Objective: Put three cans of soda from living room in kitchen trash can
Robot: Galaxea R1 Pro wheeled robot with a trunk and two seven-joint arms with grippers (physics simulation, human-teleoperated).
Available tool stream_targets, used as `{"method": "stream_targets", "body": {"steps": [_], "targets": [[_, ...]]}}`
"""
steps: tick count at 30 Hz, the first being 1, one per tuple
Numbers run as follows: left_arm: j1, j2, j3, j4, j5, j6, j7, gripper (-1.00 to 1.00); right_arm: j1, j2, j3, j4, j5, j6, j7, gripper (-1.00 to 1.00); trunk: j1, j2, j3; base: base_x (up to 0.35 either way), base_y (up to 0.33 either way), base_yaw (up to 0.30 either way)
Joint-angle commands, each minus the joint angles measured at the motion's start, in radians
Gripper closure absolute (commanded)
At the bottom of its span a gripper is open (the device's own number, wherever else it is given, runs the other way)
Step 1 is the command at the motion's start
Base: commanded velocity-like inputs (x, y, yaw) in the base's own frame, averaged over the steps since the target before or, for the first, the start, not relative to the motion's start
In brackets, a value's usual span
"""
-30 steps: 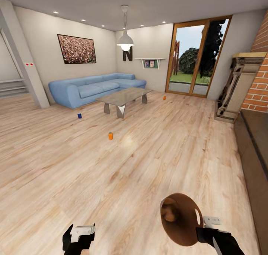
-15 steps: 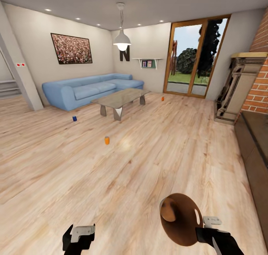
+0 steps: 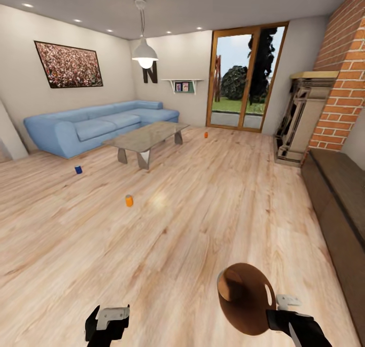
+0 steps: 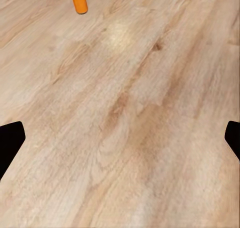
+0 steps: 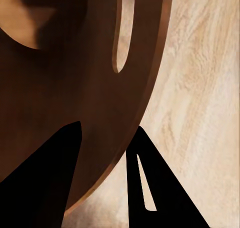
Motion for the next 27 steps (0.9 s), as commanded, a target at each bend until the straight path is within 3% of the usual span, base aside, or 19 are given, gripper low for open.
{"method": "stream_targets", "body": {"steps": [1, 20, 27], "targets": [[0.000, 0.000, 0.000, 0.000, 0.000, 0.000, 0.000, -1.00, -0.001, 0.000, 0.000, -0.001, -0.009, 0.000, 0.003, 1.00, 0.000, 0.000, 0.000, 0.324, 0.105, -0.056], [0.000, 0.000, 0.001, 0.000, 0.002, 0.003, 0.000, -1.00, -0.001, 0.000, 0.002, 0.000, -0.009, 0.000, 0.003, 1.00, 0.000, 0.000, 0.001, 0.284, 0.163, -0.012], [0.000, 0.000, 0.001, 0.000, 0.002, 0.003, 0.000, -1.00, -0.001, 0.000, 0.002, 0.000, -0.009, 0.000, 0.003, 1.00, 0.000, 0.000, 0.007, 0.217, 0.257, -0.150]]}}
